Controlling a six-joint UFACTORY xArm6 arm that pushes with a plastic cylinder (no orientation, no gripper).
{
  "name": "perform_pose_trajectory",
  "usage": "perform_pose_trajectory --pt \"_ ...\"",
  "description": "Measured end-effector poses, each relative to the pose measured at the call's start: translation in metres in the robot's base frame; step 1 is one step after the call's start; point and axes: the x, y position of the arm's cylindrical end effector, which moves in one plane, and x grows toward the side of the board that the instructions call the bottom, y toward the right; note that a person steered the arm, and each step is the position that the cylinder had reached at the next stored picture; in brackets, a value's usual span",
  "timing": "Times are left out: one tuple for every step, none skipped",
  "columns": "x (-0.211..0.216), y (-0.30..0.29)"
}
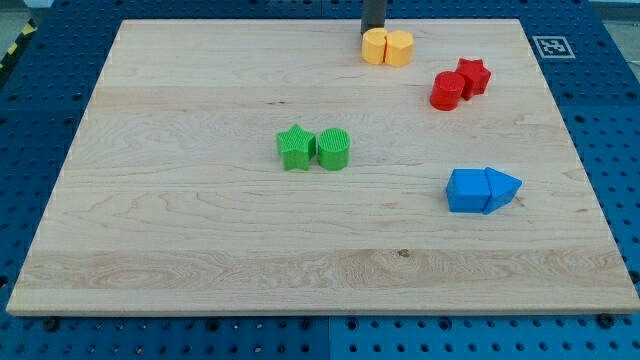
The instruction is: Move the yellow hexagon along with yellow heart to the left
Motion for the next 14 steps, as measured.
perform_pose_trajectory --pt "-0.014 0.029" --pt "-0.003 0.069" --pt "0.025 0.08" --pt "0.029 0.08" --pt "0.048 0.08" --pt "0.056 0.08" --pt "0.056 0.077" --pt "0.056 0.066" --pt "0.055 0.056" --pt "0.046 0.045" --pt "0.045 0.039" --pt "0.045 0.027" --pt "0.045 0.006" --pt "0.043 -0.015"
